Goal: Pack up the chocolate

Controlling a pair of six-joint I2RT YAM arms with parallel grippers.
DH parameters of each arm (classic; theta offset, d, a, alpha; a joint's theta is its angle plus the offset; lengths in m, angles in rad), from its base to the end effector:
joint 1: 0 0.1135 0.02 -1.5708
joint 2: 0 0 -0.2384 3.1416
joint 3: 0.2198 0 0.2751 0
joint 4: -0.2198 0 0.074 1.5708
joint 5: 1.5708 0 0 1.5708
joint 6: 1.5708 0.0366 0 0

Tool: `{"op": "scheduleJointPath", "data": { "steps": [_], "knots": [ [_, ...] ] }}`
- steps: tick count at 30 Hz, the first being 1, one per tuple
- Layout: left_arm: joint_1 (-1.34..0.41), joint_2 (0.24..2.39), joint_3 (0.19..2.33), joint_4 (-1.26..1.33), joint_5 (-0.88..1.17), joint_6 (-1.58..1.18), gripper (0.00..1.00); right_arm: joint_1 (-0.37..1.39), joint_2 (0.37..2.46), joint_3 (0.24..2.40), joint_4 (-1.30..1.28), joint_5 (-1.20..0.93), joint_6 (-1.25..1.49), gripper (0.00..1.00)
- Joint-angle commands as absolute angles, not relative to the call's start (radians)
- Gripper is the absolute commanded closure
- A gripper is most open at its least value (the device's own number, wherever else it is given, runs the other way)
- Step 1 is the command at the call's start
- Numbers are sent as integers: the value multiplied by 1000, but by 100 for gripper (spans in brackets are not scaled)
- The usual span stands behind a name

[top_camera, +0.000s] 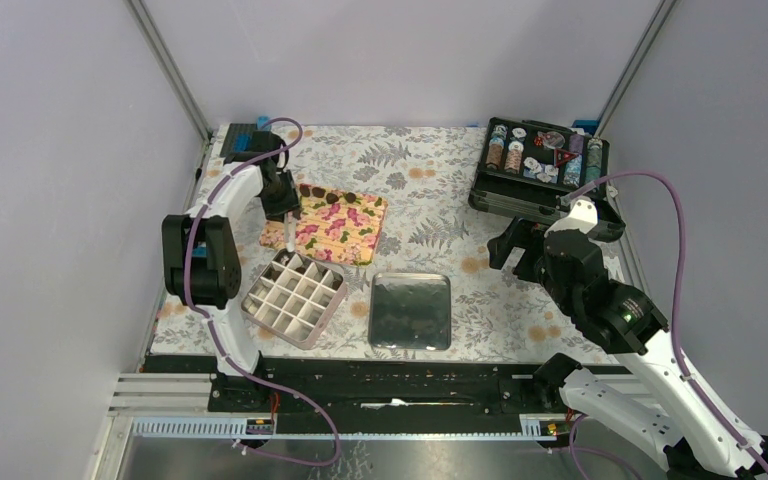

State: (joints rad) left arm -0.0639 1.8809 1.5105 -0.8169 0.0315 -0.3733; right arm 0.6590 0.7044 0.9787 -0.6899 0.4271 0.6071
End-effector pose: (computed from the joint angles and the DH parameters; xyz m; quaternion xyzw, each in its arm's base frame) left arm 0.4052 -0.0271 0.1967 -0.1483 0.9703 -0.0564 0.1827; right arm 0.1506 0.0974 0.3550 0.0944 0.8215 0.1725 0.5353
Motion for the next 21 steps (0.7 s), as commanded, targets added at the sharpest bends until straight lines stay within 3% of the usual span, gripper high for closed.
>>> {"op": "scheduleJointPath", "data": {
  "steps": [1,11,16,21],
  "knots": [
    [-57,1879,1560,-781,71,-367,64,658,706,1019,-666,447,598,1],
    [-54,1910,1604,-779,96,-356,67,657,701,1021,-668,448,600,1],
    [-54,1899,1588,-779,89,-357,77,657,699,1019,-672,451,601,1],
    [-54,1844,1552,-788,88,-365,94,657,704,1018,-672,448,604,1]
  ]
}}
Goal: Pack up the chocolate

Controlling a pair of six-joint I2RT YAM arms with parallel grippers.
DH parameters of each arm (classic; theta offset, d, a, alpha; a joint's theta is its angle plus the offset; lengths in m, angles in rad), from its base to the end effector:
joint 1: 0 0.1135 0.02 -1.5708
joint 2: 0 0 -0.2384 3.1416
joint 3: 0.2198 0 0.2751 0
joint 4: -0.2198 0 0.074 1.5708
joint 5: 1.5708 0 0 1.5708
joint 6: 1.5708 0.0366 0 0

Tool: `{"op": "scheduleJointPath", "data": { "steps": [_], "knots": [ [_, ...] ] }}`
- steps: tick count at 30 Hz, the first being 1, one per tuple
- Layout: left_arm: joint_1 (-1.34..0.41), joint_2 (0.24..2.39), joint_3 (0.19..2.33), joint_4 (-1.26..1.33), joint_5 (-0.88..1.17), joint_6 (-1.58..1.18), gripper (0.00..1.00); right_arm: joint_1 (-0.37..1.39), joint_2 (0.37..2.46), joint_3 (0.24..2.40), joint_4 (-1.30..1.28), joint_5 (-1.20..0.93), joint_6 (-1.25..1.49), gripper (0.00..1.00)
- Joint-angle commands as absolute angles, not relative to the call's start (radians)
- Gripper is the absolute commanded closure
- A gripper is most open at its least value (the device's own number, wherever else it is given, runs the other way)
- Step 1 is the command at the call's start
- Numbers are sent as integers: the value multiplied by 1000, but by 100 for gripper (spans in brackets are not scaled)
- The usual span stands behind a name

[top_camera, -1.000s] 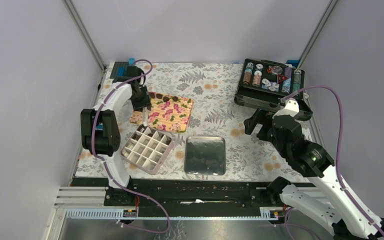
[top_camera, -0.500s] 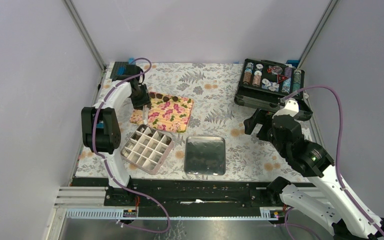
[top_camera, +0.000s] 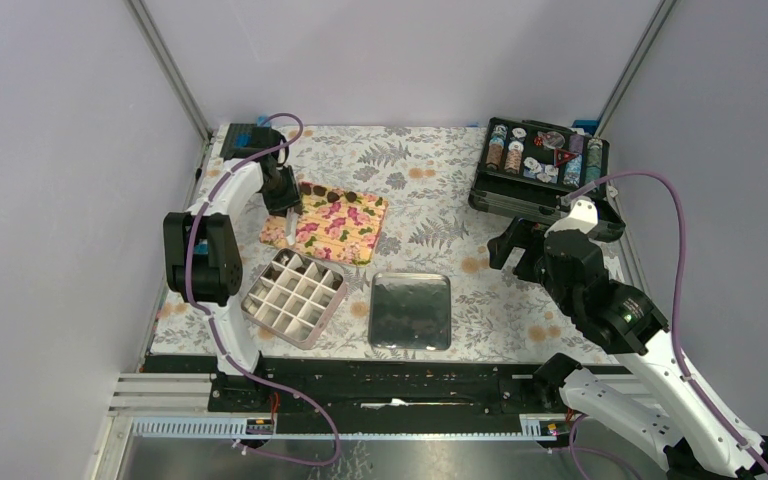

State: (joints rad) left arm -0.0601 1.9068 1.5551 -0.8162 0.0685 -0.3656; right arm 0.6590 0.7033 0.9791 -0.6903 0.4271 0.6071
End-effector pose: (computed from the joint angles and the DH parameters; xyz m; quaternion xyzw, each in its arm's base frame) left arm 0.4137 -0.0274 0.2007 -0.1422 0.9688 -0.0750 0.1884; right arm 0.1503 0.0972 0.3553 0.0945 0.8212 0.1729 0.5356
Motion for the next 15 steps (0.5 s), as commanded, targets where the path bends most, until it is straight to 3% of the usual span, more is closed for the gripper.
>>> {"op": "scheduleJointPath", "data": {
  "steps": [1,15],
  "knots": [
    [-54,1825,1546,-794,85,-365,97,658,704,1017,-671,447,604,1],
    [-54,1411,1309,-917,96,-396,100,658,724,986,-613,404,610,1]
  ]
}}
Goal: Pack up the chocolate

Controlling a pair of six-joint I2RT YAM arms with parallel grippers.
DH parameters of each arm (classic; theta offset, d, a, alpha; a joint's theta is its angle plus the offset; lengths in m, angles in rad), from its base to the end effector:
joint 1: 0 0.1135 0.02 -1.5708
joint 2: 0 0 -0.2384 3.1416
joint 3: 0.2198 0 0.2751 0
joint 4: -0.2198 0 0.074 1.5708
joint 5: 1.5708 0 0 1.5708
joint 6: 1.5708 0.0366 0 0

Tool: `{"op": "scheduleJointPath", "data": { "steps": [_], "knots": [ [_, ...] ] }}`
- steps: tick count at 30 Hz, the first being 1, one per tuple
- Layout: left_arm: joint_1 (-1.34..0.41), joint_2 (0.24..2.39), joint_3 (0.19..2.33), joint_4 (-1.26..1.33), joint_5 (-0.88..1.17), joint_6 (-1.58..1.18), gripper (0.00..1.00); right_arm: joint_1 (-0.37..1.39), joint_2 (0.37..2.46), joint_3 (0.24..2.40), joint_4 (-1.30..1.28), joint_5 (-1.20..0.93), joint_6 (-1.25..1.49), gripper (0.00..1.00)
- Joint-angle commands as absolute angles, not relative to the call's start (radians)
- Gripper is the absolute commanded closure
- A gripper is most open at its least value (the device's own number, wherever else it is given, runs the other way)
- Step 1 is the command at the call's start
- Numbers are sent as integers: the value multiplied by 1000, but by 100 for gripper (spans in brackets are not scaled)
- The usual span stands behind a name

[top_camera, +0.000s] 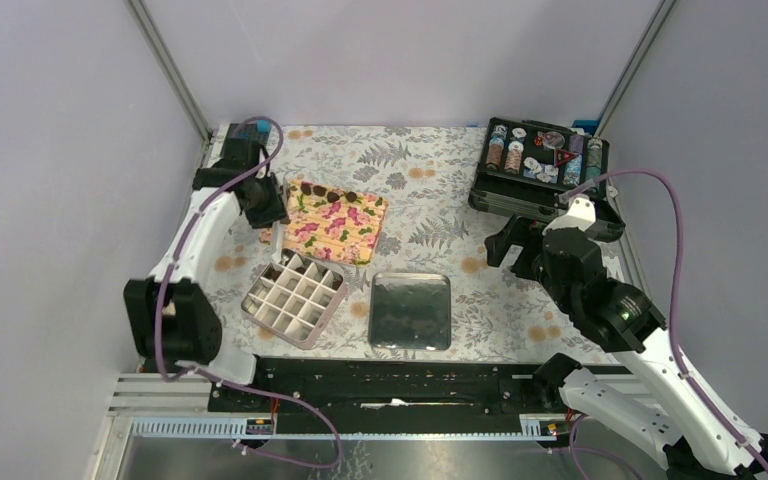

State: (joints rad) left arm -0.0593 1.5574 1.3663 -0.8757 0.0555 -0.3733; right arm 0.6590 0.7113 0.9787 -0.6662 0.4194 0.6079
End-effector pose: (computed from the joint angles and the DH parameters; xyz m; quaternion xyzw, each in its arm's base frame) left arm 0.3445 -0.0225 0.2630 -0.1445 0.9572 -0.0797 0.2377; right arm 0.1526 0.0994 0.3562 0.0943 0.8176 0.1804 0.5386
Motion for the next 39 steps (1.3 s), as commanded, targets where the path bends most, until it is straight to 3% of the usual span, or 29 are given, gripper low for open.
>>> {"op": "scheduleJointPath", "data": {
  "steps": [1,8,16,24,39],
  "knots": [
    [-54,1369,1286,-936,99,-404,100,658,725,987,-611,405,608,1],
    [-66,1103,1136,-1049,104,-499,100,657,745,982,-591,385,598,1],
    [-114,944,1120,-1220,118,-588,100,658,782,984,-554,339,592,1],
    [-143,927,1137,-1364,66,-583,100,657,781,971,-542,312,597,1],
    [-186,935,1042,-1317,116,-582,100,658,763,959,-554,327,607,1]
  ]
}}
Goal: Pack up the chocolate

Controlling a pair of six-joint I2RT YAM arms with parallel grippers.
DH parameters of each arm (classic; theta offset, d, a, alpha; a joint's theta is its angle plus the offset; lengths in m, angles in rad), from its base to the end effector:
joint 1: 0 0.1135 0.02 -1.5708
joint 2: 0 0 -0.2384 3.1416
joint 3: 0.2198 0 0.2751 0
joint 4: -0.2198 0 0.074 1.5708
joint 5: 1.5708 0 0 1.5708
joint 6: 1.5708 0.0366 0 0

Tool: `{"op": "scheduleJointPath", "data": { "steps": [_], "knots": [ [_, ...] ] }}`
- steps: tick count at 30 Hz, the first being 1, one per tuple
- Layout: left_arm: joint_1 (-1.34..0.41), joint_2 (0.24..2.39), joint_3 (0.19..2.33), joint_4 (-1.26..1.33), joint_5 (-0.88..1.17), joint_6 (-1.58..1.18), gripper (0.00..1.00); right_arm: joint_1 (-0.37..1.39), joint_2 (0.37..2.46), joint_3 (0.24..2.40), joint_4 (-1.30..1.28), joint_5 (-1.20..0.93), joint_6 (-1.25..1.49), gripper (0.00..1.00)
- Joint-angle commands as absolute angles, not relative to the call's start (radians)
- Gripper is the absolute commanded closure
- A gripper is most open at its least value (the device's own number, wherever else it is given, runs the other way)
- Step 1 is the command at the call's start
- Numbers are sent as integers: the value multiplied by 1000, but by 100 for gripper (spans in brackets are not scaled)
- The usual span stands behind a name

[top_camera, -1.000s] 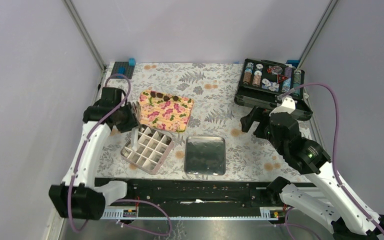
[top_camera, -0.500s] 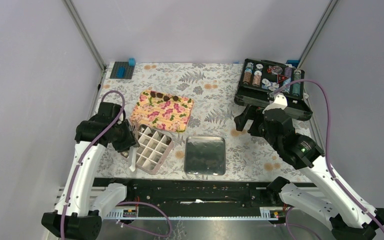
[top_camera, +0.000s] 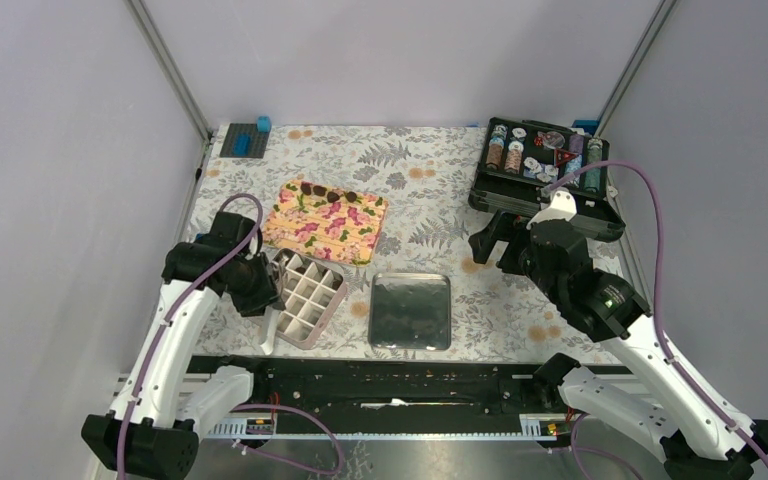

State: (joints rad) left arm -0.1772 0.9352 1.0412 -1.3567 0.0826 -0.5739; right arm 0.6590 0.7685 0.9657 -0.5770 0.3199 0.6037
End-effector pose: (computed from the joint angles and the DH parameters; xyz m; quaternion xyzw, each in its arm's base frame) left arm 0.1706 -0.0336 0.2885 -0.1879 0.9683 -0.0963 0.1332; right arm 0.1661 0.1141 0.3503 0.0667 0.8195 0.2204 0.5248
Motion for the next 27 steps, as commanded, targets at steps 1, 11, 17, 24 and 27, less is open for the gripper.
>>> {"op": "scheduleJointPath", "data": {
  "steps": [1,11,17,24,27],
  "knots": [
    [-190,936,1040,-1317,113,-580,100,658,762,957,-555,328,607,1],
    [-202,951,997,-1290,109,-581,100,658,778,957,-548,333,602,1],
    [-204,965,1013,-1292,101,-578,81,656,776,952,-548,337,600,1],
    [-206,969,1012,-1293,91,-587,70,657,773,948,-545,336,599,1],
    [-206,967,1015,-1299,92,-585,65,657,762,940,-545,336,603,1]
  ]
}}
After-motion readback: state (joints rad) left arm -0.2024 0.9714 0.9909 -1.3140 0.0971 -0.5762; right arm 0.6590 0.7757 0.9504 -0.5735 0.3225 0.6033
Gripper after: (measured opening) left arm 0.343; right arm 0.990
